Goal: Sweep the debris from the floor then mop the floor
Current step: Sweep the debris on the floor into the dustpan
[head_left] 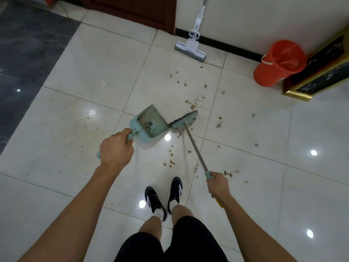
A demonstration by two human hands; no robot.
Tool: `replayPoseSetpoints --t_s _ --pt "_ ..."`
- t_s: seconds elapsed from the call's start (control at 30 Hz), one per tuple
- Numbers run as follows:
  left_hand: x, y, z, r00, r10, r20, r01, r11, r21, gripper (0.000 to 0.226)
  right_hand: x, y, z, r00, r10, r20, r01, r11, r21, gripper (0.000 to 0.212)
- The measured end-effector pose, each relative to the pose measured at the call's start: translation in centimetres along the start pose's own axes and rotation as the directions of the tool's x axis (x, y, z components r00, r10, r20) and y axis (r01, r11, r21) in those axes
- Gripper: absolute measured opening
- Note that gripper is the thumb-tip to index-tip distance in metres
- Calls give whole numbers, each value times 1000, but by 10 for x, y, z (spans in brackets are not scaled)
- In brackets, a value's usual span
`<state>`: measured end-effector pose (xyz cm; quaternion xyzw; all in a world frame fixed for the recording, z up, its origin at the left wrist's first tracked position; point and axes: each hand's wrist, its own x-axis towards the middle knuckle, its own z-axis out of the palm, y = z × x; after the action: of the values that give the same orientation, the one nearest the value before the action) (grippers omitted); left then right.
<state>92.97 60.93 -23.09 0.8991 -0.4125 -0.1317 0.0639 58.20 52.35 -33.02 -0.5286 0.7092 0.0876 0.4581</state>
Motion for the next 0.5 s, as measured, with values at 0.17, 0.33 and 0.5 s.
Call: replayPoseSetpoints --t_s 0.17,0.33,0.5 --pt "17 12 -6 1000 4 -11 -4 1000 14 17 12 -12 -13 998 -58 5 58 998 -9 41" --pt "39 29 -13 1000 27 -15 -26 999 43 13 30 -34 -29 997 -82 1 82 996 34 38" --pt "64 41 -18 998 56 -23 -55 997 59 13 53 -67 -41 995 -100 19 99 994 39 39"
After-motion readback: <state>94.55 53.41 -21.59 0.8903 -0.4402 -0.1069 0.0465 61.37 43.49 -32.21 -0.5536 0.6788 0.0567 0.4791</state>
